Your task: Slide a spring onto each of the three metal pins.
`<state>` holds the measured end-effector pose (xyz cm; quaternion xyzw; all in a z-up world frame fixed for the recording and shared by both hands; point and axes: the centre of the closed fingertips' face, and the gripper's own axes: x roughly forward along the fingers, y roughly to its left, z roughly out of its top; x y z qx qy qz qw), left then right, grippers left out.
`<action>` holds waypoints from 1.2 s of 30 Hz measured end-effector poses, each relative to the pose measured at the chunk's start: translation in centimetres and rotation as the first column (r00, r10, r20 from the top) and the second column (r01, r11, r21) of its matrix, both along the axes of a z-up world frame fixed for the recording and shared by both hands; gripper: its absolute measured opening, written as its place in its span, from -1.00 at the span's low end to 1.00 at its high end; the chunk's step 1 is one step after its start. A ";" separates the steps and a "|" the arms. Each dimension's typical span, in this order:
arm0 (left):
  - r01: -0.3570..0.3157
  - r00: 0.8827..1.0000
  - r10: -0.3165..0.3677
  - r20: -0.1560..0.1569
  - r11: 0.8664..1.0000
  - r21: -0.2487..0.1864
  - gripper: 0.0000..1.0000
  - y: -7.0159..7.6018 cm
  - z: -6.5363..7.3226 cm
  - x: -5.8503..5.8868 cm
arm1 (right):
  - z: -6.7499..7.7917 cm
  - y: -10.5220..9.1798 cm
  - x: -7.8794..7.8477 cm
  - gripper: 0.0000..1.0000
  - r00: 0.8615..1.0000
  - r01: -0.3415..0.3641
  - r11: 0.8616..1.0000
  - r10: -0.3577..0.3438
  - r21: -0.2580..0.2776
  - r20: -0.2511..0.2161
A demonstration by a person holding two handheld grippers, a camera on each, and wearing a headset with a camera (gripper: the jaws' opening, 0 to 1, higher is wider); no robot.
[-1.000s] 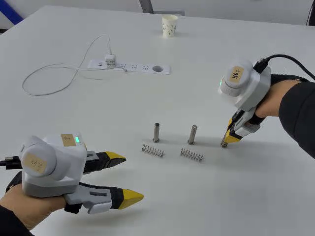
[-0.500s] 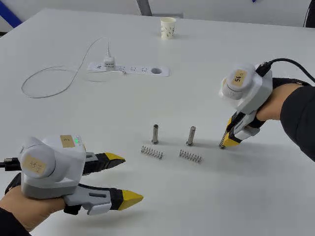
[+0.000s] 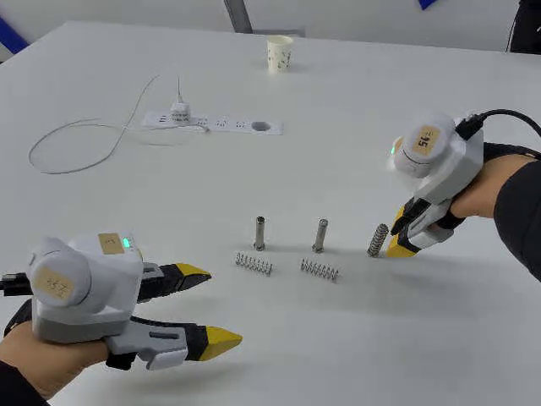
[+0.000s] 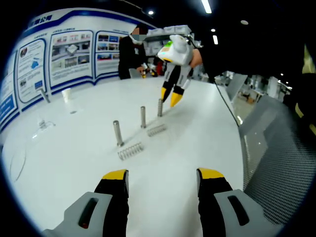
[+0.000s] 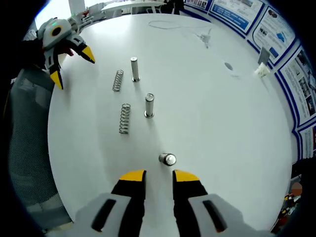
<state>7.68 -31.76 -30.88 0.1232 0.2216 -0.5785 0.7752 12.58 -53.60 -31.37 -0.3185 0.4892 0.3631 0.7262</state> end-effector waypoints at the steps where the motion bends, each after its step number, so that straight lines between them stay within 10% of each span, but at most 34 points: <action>1: 0.001 1.000 -0.001 0.001 1.000 0.000 0.13 0.0 0.0 0.0 | 0.0 0.0 -0.1 -0.56 1.000 0.003 1.000 -0.003 0.004 0.001; 18: 0.012 1.000 -0.012 0.010 1.000 0.000 0.12 -0.4 0.4 0.0 | -0.3 3.0 -2.7 -0.56 0.999 -0.031 0.998 0.032 0.053 -0.004; 36: 0.012 1.000 -0.012 0.010 1.000 -0.001 0.09 -0.4 0.5 -0.1 | -1.8 7.4 -1.4 -0.58 0.998 -0.063 0.990 0.062 0.128 0.006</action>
